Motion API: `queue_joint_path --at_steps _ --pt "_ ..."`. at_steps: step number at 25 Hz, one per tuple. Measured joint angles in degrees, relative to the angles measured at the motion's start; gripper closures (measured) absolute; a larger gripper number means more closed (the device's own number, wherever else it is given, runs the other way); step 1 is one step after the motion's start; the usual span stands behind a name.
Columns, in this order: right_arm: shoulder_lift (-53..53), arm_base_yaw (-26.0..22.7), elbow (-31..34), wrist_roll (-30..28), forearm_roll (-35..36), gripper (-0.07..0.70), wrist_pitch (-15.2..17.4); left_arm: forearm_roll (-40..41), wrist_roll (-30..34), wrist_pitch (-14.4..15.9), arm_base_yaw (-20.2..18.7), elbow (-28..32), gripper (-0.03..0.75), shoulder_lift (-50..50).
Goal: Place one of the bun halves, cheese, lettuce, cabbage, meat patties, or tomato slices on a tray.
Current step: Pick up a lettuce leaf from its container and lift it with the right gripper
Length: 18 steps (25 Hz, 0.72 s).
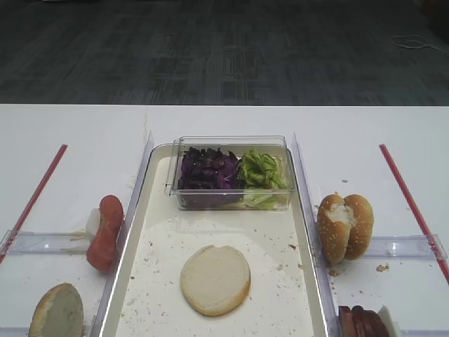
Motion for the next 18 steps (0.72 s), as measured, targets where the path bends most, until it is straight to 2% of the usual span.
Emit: queue_joint_path --at_steps 13,18 --pt "0.0 0.0 0.0 0.5 0.0 0.042 0.0 0.0 0.0 0.0 0.0 0.0 0.165 0.0" --pt "8.6 0.0 0.0 0.1 0.8 0.042 0.2 0.0 0.0 0.0 0.0 0.0 0.165 0.0"
